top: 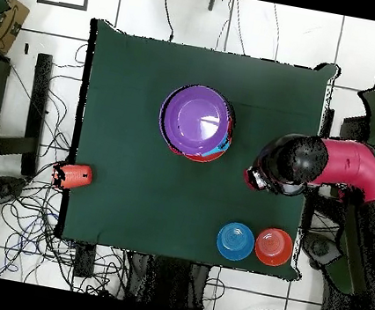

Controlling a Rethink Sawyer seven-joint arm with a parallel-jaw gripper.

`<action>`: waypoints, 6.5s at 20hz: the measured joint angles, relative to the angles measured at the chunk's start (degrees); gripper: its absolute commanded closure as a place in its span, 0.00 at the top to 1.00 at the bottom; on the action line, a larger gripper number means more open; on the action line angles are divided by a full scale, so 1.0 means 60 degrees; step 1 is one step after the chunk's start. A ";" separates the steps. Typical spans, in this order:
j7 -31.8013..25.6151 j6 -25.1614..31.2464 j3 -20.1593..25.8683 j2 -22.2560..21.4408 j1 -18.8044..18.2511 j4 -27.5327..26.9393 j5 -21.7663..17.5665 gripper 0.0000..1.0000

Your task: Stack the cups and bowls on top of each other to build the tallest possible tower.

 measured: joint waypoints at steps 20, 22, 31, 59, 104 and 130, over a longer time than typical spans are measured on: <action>0.0000 -0.1640 -0.0551 -0.0437 -0.0272 0.0908 0.0004 1.00; 0.0000 -0.1840 -0.0606 -0.0549 -0.0315 0.1029 0.0004 1.00; 0.0002 -0.2804 -0.1143 -0.1190 -0.0512 0.1676 0.0008 1.00; 0.2330 -0.6759 -0.3930 -0.1690 0.1093 0.3522 0.0000 1.00; 0.3880 -1.0281 -0.8759 -0.0451 0.3962 0.3220 0.0022 1.00; 0.3945 -1.1268 -1.0476 0.0953 0.4855 0.2549 0.0036 1.00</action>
